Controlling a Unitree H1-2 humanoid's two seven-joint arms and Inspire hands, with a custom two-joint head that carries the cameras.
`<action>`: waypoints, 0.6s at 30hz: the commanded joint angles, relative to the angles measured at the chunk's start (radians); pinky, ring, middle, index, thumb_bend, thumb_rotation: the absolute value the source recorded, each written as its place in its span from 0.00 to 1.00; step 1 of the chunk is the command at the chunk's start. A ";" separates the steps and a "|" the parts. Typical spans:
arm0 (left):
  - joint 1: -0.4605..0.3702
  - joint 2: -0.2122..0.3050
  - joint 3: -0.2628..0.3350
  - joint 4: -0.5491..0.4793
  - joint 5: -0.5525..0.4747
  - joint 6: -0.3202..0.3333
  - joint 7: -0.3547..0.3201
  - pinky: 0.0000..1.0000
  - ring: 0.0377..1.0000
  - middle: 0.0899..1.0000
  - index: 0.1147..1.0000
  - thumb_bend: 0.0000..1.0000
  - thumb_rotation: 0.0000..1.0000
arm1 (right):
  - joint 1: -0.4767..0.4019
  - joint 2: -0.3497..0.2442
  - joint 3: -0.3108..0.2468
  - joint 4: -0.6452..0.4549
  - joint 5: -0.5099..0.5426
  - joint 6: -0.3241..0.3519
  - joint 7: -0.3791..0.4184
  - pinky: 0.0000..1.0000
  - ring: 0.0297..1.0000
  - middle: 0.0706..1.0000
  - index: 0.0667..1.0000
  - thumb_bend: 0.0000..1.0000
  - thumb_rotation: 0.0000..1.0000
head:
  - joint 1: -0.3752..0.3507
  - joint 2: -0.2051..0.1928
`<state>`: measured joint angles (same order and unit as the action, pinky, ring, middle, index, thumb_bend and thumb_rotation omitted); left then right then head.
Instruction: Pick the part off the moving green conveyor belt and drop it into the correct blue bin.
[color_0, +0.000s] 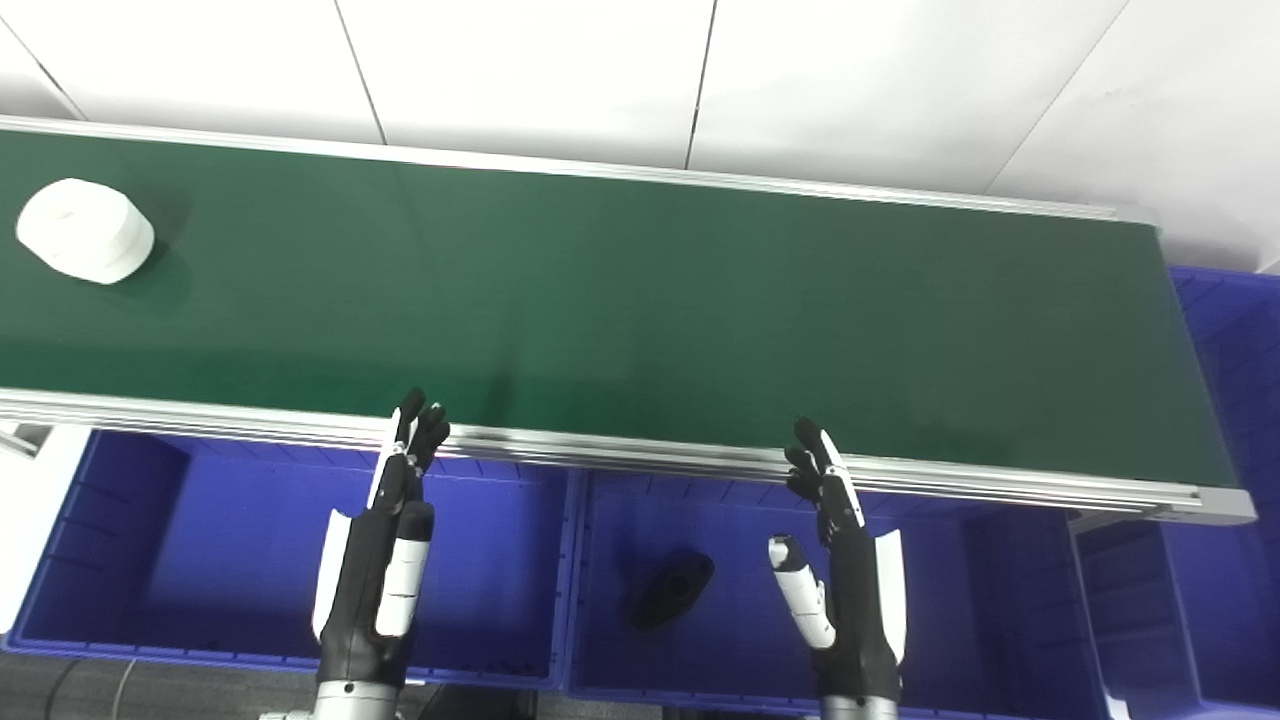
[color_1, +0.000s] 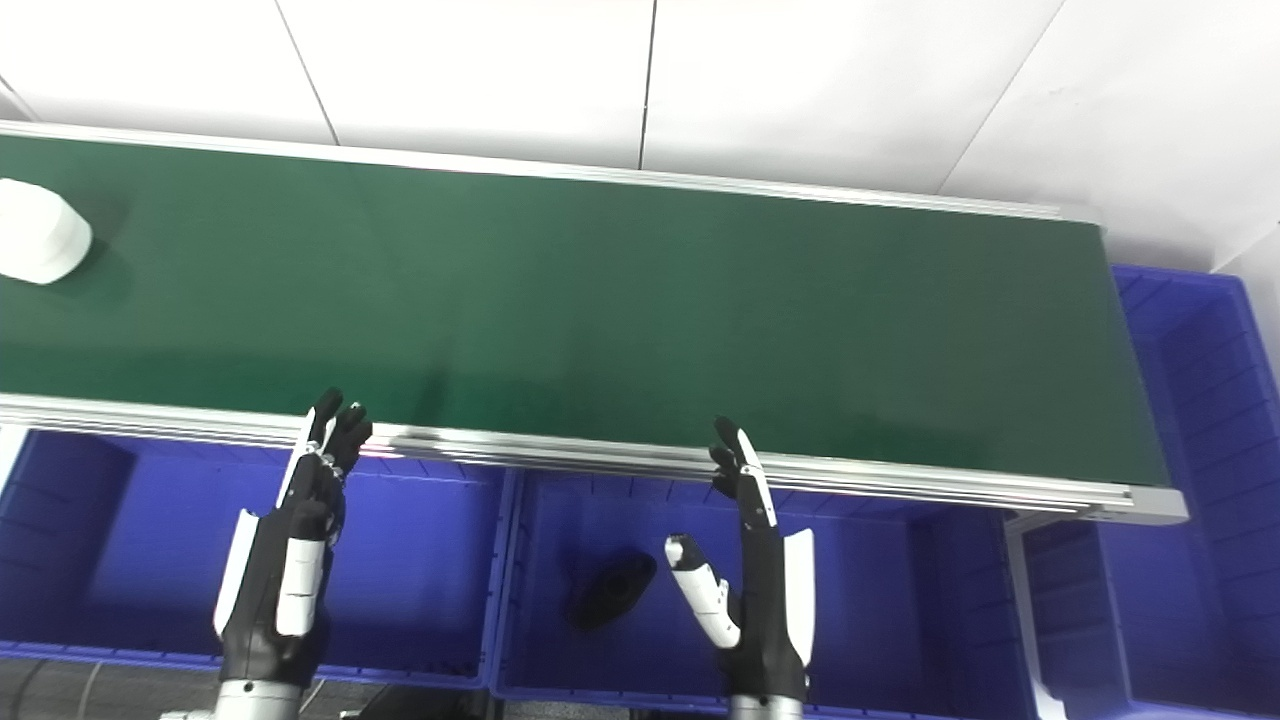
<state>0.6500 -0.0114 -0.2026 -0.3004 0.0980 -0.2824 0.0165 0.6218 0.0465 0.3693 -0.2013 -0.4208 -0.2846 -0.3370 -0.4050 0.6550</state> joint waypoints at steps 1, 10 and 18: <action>0.010 -0.002 -0.007 -0.024 0.015 -0.035 -0.003 1.00 0.94 0.95 0.98 0.58 1.00 | 0.014 0.147 0.136 0.069 -0.070 0.011 0.005 0.84 0.88 0.91 0.91 0.77 1.00 | 0.003 -0.003; 0.005 -0.008 -0.005 -0.017 0.023 -0.047 0.001 1.00 0.94 0.94 0.97 0.54 1.00 | 0.011 0.146 0.134 0.073 -0.066 0.007 0.006 0.84 0.88 0.91 0.90 0.75 1.00 | 0.004 -0.004; 0.004 0.004 -0.006 -0.017 0.017 -0.041 -0.010 1.00 0.94 0.94 0.98 0.55 1.00 | 0.009 0.148 0.133 0.079 -0.069 0.005 0.004 0.83 0.88 0.91 0.90 0.75 1.00 | 0.002 -0.005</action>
<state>0.6489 -0.0160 -0.2022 -0.2970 0.1129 -0.2832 0.0165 0.6216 0.0465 0.3693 -0.2012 -0.4208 -0.2839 -0.3334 -0.4034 0.6519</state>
